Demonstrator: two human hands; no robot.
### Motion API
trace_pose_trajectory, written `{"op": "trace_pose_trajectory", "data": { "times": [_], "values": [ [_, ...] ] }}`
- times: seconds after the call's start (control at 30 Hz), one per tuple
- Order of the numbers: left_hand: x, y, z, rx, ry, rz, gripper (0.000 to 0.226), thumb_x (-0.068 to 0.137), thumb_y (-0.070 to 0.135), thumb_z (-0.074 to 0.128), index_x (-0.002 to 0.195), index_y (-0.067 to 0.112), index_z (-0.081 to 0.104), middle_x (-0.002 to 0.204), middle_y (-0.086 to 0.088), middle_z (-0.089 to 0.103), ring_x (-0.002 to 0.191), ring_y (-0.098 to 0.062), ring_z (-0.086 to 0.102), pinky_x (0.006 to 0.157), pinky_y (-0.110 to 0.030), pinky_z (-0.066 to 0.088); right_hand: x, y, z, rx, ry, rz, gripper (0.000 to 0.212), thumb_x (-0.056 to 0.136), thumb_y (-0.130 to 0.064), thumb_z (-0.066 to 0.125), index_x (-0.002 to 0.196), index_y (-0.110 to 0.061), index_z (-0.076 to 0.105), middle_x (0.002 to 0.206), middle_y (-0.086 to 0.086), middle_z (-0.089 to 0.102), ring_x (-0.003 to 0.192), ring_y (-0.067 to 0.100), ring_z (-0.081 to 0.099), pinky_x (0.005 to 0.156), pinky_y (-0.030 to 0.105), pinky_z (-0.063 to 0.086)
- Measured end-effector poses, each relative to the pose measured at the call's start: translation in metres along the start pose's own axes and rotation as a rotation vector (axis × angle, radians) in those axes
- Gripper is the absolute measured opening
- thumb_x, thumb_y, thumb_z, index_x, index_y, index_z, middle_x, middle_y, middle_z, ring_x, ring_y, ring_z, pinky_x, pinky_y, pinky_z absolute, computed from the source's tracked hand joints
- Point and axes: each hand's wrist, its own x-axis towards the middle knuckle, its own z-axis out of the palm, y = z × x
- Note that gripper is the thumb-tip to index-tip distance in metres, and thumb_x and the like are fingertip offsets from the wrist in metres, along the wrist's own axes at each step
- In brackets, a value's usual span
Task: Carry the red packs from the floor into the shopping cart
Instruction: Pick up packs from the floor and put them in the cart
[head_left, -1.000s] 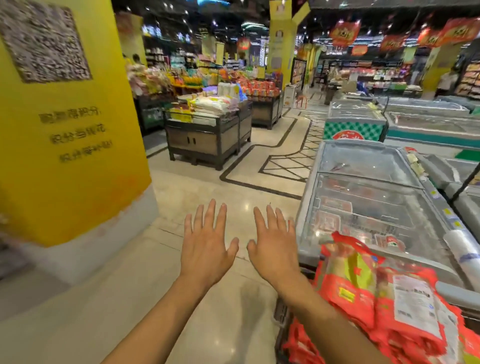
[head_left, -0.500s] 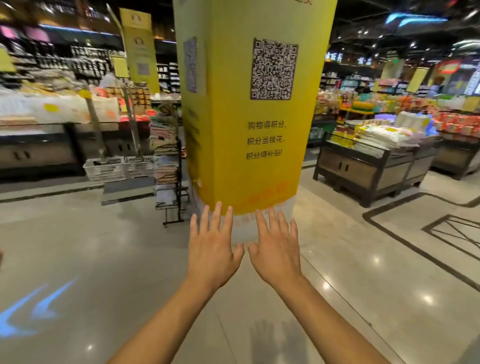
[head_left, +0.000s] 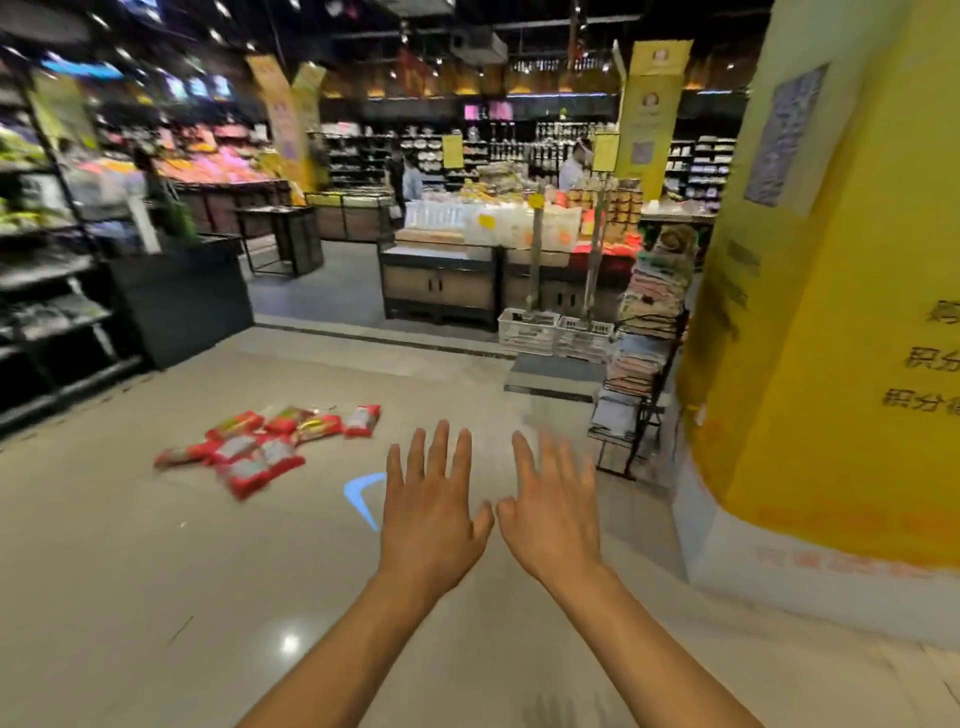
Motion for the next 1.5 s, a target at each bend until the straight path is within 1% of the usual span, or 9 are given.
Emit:
{"op": "trace_pose_trajectory", "data": {
  "times": [0.07,0.33,0.5,0.83,0.97,1.13,1.27,1.4,1.5],
  "values": [
    [0.012,-0.02,0.0,0.047,-0.04,-0.089,0.084,0.093,0.062,0.032,0.164,0.017,0.026,0.17,-0.013,0.021,0.156,-0.037,0.025,0.126,-0.058,0.015,0.031,-0.019,0.01,0.026,-0.027,-0.074,0.077,0.105,-0.05,0.038,0.165,-0.026,-0.002,0.173,0.01,-0.006,0.16,0.031,-0.007,0.128,0.053,-0.004],
    [0.03,-0.098,0.009,0.177,-0.079,-0.426,0.084,0.091,0.065,0.044,0.159,0.018,0.04,0.164,-0.016,0.037,0.15,-0.041,0.037,0.124,-0.061,0.019,0.112,-0.097,0.047,0.1,-0.097,-0.375,0.074,0.105,-0.052,0.039,0.165,-0.027,0.003,0.174,0.008,-0.004,0.16,0.031,-0.006,0.126,0.055,-0.001],
    [0.021,-0.132,0.002,0.239,-0.162,-0.594,0.084,0.101,0.068,0.023,0.165,0.026,-0.011,0.173,-0.008,-0.014,0.16,-0.034,-0.009,0.127,-0.058,-0.003,0.129,-0.142,0.07,0.139,-0.12,-0.512,0.075,0.103,-0.046,0.042,0.165,-0.026,0.004,0.174,0.009,-0.002,0.16,0.031,-0.004,0.126,0.055,-0.004],
    [0.035,-0.209,0.023,0.247,-0.205,-0.709,0.087,0.09,0.067,0.004,0.165,0.024,-0.011,0.174,-0.009,-0.012,0.16,-0.034,-0.009,0.128,-0.057,-0.003,0.181,-0.218,0.116,0.148,-0.134,-0.636,0.078,0.102,-0.05,0.04,0.165,-0.027,0.001,0.174,0.009,0.0,0.16,0.031,-0.003,0.126,0.057,-0.002],
    [0.069,-0.255,0.042,0.241,-0.212,-0.71,0.084,0.098,0.068,0.012,0.164,0.024,-0.013,0.173,-0.009,-0.014,0.16,-0.035,-0.009,0.127,-0.057,-0.002,0.224,-0.251,0.138,0.135,-0.107,-0.627,0.078,0.101,-0.049,0.043,0.165,-0.028,0.005,0.173,0.01,0.003,0.16,0.032,-0.001,0.125,0.057,-0.002],
    [0.12,-0.328,0.072,0.214,-0.162,-0.667,0.085,0.096,0.065,0.017,0.167,0.022,0.001,0.174,-0.012,-0.001,0.16,-0.038,0.001,0.127,-0.06,0.002,0.288,-0.297,0.161,0.106,-0.063,-0.599,0.075,0.099,-0.046,0.047,0.164,-0.026,0.016,0.173,0.01,0.011,0.16,0.032,0.006,0.125,0.058,0.002],
    [0.157,-0.382,0.09,0.181,-0.056,-0.609,0.083,0.088,0.062,0.041,0.157,0.016,0.043,0.161,-0.018,0.042,0.149,-0.043,0.039,0.12,-0.065,0.029,0.331,-0.334,0.174,0.072,-0.004,-0.57,0.075,0.096,-0.048,0.051,0.163,-0.024,0.027,0.17,0.013,0.023,0.158,0.034,0.016,0.124,0.06,0.009],
    [0.188,-0.421,0.108,0.178,-0.013,-0.542,0.082,0.082,0.056,0.055,0.149,0.009,0.054,0.149,-0.022,0.056,0.139,-0.045,0.051,0.112,-0.066,0.04,0.368,-0.353,0.194,0.001,0.06,-0.546,0.078,0.073,-0.052,0.076,0.142,-0.019,0.061,0.147,0.016,0.058,0.138,0.037,0.053,0.109,0.063,0.041],
    [0.213,-0.446,0.124,0.177,-0.021,-0.536,0.083,0.082,0.057,0.055,0.15,0.009,0.052,0.15,-0.021,0.055,0.14,-0.045,0.05,0.113,-0.066,0.039,0.399,-0.364,0.208,-0.008,0.083,-0.556,0.079,0.063,-0.05,0.085,0.132,-0.017,0.069,0.137,0.016,0.066,0.129,0.038,0.061,0.101,0.064,0.048]
  ]
}}
